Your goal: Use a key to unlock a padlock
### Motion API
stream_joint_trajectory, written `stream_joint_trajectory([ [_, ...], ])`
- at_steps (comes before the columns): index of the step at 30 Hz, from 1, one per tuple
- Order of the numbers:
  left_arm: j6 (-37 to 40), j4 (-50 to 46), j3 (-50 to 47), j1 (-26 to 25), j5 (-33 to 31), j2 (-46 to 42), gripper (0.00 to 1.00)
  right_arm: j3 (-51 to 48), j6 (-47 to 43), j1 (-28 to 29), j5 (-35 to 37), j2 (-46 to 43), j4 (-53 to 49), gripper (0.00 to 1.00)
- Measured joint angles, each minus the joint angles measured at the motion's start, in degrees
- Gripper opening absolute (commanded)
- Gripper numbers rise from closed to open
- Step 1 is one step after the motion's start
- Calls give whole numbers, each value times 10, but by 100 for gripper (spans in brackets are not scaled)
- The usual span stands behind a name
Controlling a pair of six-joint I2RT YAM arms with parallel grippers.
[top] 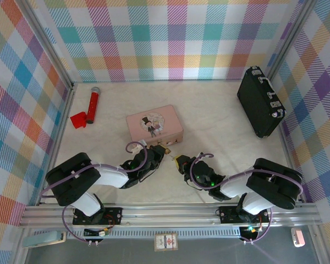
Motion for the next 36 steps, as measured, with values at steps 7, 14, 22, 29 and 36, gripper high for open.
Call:
stream_joint_trajectory([
  [7, -8, 7, 0, -2, 2, 14, 0, 0, 0, 0, 0, 16, 26, 0],
  [14, -9, 18, 0, -3, 1, 18, 0, 0, 0, 0, 0, 16, 25, 0],
  [22, -15, 30, 0, -3, -1, 24, 0, -1, 0, -1, 5, 15, 23, 0],
  [29, -19, 33, 0, -3, -1, 24, 0, -6, 0, -3, 7, 3, 16, 0],
  [36, -21, 33, 0, -3, -1, 26, 0, -7, 0, -3, 11, -1, 9, 0],
])
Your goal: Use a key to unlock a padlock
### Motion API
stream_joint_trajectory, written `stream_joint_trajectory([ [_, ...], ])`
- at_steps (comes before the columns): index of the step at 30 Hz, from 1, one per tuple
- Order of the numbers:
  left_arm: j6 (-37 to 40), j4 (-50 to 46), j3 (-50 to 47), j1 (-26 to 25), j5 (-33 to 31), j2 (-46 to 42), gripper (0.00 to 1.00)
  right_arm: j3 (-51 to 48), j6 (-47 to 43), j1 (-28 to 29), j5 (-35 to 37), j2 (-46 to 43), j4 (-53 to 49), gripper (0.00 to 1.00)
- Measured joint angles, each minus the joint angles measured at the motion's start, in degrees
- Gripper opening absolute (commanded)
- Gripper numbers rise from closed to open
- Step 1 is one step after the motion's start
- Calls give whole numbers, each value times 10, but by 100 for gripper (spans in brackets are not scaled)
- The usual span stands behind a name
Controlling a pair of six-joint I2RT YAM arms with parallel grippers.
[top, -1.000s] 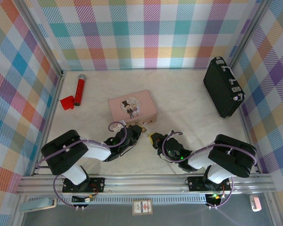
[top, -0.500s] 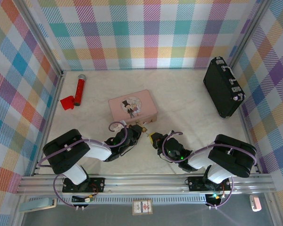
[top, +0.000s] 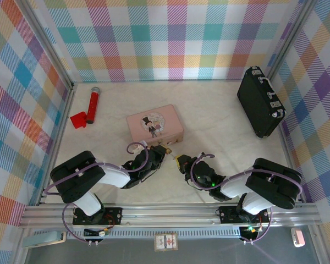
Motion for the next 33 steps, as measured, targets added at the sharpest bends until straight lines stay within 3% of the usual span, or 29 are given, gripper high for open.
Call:
stream_joint_trajectory([
  [33, 0, 3, 0, -12, -3, 5, 0, 0, 0, 0, 0, 0, -17, 0],
])
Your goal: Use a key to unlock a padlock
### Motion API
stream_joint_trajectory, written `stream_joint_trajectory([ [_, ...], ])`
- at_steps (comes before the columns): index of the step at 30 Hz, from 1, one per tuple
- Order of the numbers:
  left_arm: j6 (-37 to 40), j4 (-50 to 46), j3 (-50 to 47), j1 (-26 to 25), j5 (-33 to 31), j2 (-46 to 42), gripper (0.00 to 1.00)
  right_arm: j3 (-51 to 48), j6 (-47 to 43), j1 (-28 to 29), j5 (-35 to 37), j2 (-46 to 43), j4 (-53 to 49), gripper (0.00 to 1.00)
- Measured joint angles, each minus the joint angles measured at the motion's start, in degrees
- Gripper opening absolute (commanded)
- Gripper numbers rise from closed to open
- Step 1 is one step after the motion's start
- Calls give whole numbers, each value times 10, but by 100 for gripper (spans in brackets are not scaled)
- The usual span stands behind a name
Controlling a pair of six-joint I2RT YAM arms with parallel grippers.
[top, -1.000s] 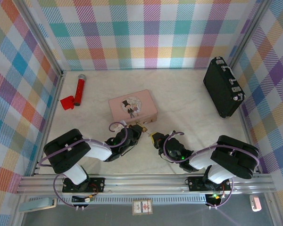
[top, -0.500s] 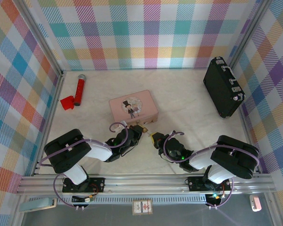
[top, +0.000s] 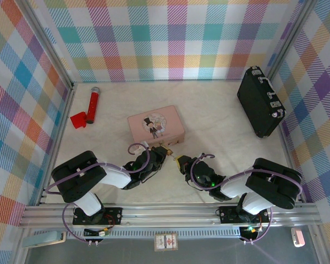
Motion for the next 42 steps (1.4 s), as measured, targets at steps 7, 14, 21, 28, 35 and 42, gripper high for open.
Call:
stream_joint_trajectory([
  [7, 0, -2, 0, 0, 1, 0, 0, 0, -1, -4, 0, -11, -2, 0],
  [14, 0, -4, 2, -2, 2, -2, 0, 0, -4, -4, 2, -35, -17, 0],
  [21, -1, -5, 8, -6, 2, -7, 0, 0, -4, -7, 2, -35, -23, 0],
  [28, -2, -5, 8, -7, 2, -16, 0, -4, -5, -7, 2, -34, -23, 0],
  [35, -2, -6, 8, -7, 1, -16, 1, -4, -9, -7, 7, -35, -20, 0],
  [42, -4, -6, 8, -9, -1, -16, 1, -4, -16, -7, 9, -38, -23, 0],
])
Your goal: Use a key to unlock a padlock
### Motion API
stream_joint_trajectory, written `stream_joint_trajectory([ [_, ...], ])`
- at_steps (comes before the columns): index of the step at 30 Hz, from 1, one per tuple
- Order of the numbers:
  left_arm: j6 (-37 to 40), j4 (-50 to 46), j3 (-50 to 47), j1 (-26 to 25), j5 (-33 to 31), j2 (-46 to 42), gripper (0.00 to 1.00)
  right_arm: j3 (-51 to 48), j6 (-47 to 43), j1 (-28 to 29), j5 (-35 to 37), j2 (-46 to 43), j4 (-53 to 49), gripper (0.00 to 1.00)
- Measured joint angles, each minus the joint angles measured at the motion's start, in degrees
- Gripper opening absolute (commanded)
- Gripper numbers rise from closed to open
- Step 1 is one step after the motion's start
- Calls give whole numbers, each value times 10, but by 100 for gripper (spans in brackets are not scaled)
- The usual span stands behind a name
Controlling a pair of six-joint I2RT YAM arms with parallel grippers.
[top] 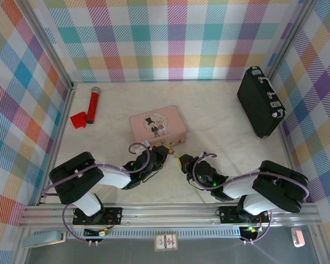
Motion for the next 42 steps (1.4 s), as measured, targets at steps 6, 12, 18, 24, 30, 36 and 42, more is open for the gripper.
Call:
stream_joint_trajectory([
  [6, -1, 0, 0, -1, -1, 0, 1, 0, -1, 0, 2, -1, 0, 0],
  [12, -4, 1, 0, -2, -2, 0, 0, 0, -2, 0, 2, -6, -4, 0],
  [18, -5, 1, 0, -4, -2, 0, 1, 0, -2, 0, 2, -16, -11, 0],
  [24, -7, 1, 0, -5, -2, 0, 1, 0, -2, 0, 2, -19, -13, 0],
  [30, -7, 1, 0, -6, -5, 0, 1, 0, -2, 0, 2, -19, -13, 0],
  [36, -7, 0, 0, -8, -6, 0, 1, -1, -2, 0, 2, -24, -27, 0],
  [42, -7, 0, 0, -12, -6, 0, 0, -3, -2, 0, 7, -39, -45, 0],
])
